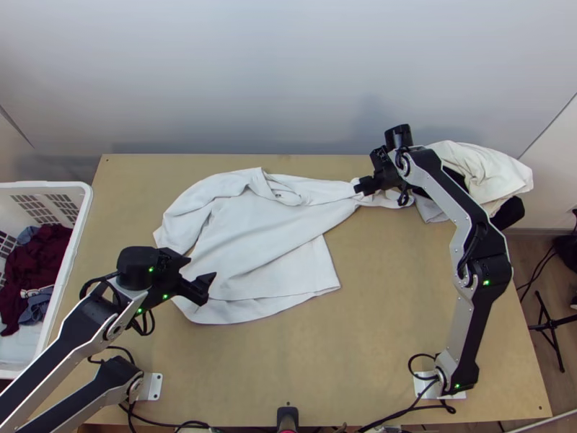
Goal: Fold the t-shirt
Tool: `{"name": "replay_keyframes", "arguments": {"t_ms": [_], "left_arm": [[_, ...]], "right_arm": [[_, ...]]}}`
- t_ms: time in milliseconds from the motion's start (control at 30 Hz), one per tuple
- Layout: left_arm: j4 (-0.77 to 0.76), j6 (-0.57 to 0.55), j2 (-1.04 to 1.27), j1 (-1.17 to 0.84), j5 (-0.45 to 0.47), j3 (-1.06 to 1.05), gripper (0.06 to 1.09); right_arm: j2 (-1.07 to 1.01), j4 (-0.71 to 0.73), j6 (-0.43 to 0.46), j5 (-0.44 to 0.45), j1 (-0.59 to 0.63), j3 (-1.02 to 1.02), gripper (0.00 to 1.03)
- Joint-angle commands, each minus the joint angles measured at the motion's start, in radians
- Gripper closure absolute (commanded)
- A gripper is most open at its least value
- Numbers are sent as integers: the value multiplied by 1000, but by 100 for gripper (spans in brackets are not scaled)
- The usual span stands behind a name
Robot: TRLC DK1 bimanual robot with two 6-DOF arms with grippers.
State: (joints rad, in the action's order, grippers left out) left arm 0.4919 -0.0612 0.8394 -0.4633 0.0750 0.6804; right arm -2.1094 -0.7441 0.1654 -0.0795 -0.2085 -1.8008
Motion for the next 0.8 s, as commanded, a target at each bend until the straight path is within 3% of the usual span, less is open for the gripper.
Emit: {"name": "replay_keyframes", "arguments": {"t_ms": [0,100,167,233,533,633,767], "left_arm": [[11,0,-22,5,0,-4,11],[22,0,-34,5,0,-8,11],[22,0,-42,6,0,-13,11],[24,-2,-45,6,0,-15,11],[25,-3,-54,6,0,-18,11],[27,-6,-57,8,0,-19,11],[28,-8,-60,9,0,-21,11]], "right_arm": [[-9,-3,0,1,0,4,60],[-9,-3,2,1,9,21,59],[-6,-6,2,1,15,34,46],[-3,-6,2,1,18,40,40],[5,-6,0,14,23,40,40],[8,-1,0,14,21,40,51],[8,9,5,14,21,41,55]]}}
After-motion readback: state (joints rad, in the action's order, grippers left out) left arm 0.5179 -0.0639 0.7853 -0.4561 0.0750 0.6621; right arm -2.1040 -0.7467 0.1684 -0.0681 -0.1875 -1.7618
